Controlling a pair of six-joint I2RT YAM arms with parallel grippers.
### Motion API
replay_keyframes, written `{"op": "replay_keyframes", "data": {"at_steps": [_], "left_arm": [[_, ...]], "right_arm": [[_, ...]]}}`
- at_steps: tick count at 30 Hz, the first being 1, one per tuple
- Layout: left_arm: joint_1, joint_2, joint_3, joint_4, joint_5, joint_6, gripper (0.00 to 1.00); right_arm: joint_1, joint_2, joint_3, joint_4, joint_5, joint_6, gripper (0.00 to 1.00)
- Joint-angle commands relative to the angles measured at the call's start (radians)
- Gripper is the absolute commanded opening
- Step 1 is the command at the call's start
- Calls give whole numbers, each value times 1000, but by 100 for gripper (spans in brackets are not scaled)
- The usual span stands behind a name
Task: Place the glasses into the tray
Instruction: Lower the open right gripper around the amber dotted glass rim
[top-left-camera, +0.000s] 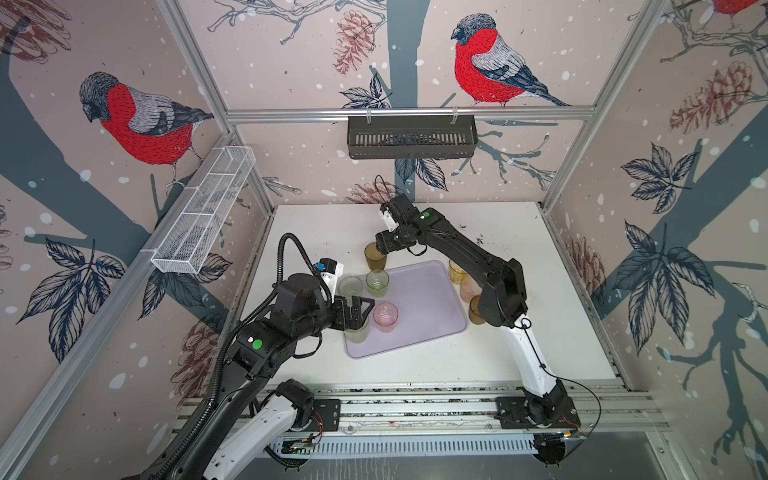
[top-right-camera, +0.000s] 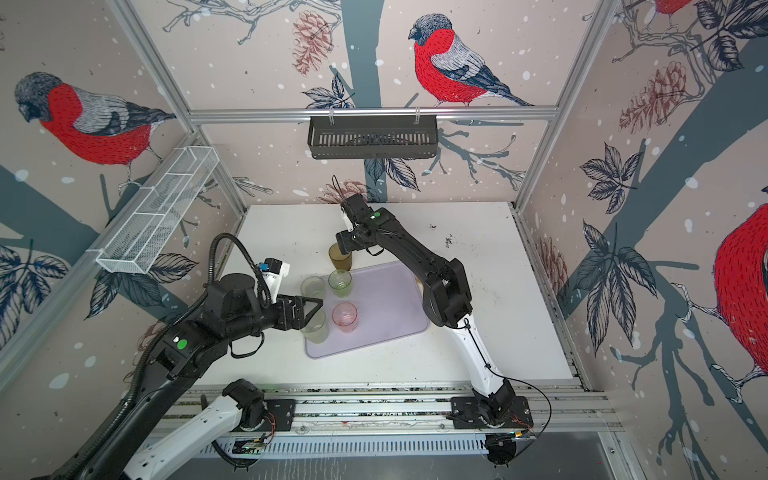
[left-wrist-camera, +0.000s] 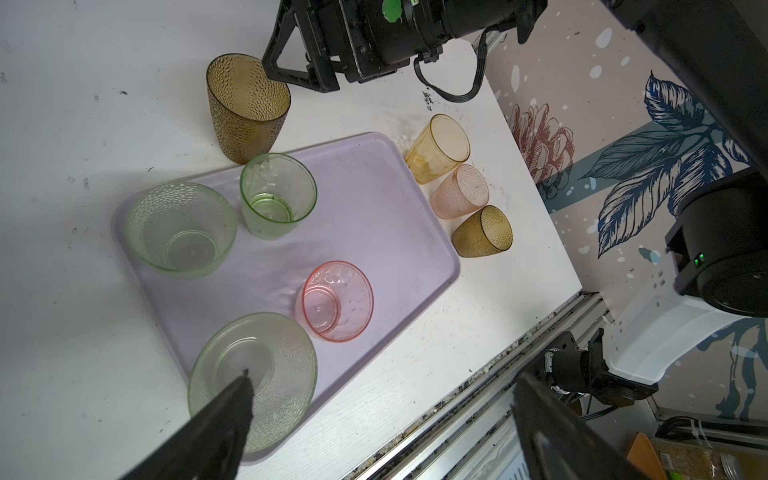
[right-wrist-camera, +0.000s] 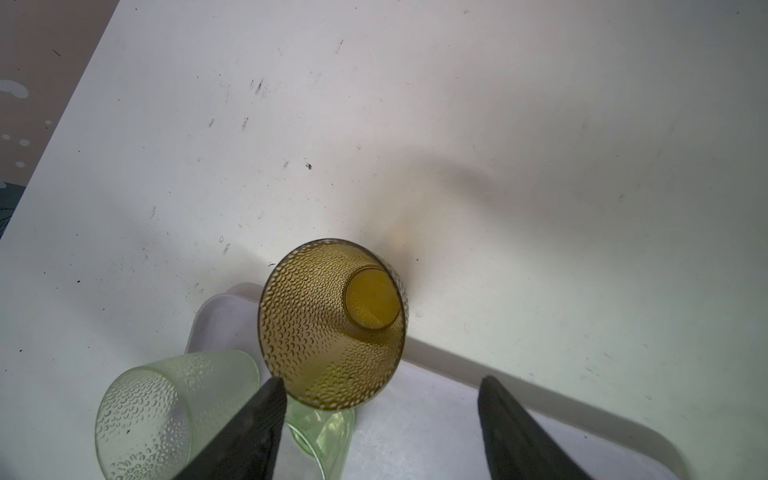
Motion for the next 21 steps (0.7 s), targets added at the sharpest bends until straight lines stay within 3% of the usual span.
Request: {"op": "replay_keyframes", "data": {"at_steps": [1,21], "left_arm": [[0,-1,14,21,-5,3,97],[-1,3,25,4,-32,-7,97]], "right_arm": [[-3,9,9,29,-14,8,75],[-11,57,8,60,-56,2,74]]}}
